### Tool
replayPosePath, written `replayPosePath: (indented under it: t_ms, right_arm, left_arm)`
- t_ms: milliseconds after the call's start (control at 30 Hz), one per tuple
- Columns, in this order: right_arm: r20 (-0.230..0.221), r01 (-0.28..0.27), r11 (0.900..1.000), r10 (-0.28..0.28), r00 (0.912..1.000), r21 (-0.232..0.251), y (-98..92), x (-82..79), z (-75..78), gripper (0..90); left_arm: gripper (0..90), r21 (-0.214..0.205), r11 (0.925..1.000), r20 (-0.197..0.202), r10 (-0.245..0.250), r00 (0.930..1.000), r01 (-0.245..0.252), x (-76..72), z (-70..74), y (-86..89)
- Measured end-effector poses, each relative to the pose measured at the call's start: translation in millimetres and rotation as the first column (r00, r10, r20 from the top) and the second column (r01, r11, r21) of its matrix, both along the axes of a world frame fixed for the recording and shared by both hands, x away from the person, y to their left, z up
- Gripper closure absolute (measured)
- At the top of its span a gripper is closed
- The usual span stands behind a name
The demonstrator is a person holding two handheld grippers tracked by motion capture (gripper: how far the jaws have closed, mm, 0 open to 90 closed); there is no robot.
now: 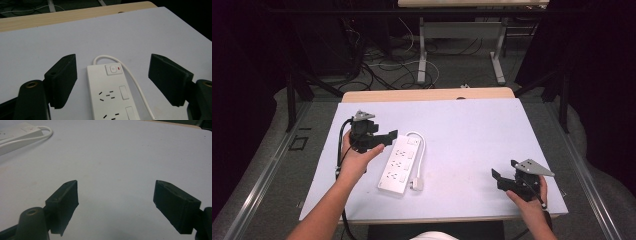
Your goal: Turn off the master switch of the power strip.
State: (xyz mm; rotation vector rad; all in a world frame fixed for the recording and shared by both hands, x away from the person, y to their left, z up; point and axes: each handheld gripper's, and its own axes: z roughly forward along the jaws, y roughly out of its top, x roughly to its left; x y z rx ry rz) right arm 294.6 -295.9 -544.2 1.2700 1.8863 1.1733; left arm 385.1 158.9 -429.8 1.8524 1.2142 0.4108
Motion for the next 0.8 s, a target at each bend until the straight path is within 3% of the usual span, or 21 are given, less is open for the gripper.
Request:
replayPosePath:
  t_ms: [233, 800]
  right_arm:
    - [-0.007, 0.004, 1.0, -0.004, 1.0, 0.008, 0.4, -0.2, -0.5, 19.3]
    - [-0.017, 0.002, 1.0, -0.002, 0.9999, 0.008, 0.8, 0.3, -1.6, 19.3]
  left_arm:
    - [24.4, 0.032, 0.9995, -0.014, -0.006, 0.9999, 0.007, 10.0, 2.3, -7.9]
    - [27.2, 0.016, 0.9996, -0.11, 0.025, 0.9936, -0.023, 34.8, -1.5, -21.1]
